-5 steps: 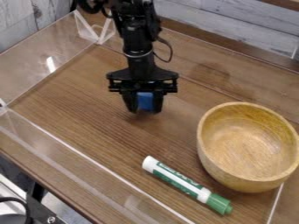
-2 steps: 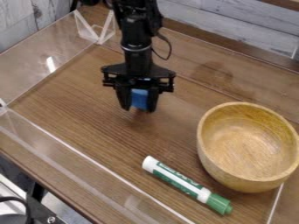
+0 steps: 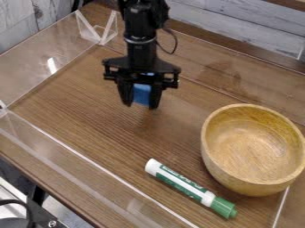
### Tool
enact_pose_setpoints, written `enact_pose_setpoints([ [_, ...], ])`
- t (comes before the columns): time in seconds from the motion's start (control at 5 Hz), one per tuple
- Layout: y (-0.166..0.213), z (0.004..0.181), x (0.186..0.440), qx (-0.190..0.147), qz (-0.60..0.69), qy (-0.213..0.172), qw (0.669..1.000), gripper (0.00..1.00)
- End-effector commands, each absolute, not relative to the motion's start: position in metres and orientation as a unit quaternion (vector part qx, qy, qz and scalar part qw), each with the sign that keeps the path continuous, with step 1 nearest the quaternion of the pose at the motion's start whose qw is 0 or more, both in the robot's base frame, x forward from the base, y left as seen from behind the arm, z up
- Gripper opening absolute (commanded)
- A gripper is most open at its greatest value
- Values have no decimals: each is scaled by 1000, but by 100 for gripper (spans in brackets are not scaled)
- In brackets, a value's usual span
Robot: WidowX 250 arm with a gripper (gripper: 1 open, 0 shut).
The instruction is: Put the blue block in the brown bowl
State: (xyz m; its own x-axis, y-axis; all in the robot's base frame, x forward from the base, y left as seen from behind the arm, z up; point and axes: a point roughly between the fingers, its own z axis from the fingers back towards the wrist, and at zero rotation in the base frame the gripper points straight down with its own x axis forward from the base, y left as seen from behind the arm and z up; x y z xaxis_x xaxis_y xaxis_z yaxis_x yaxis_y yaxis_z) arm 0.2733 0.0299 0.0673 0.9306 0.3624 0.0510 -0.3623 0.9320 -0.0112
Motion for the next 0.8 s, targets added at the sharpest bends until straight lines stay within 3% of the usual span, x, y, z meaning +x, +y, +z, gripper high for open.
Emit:
enact_pose_setpoints([
  [0.0,17,104,282,0,160,-66,985,0],
  [0.6,-29,152,272,-10,74,-77,994,0],
])
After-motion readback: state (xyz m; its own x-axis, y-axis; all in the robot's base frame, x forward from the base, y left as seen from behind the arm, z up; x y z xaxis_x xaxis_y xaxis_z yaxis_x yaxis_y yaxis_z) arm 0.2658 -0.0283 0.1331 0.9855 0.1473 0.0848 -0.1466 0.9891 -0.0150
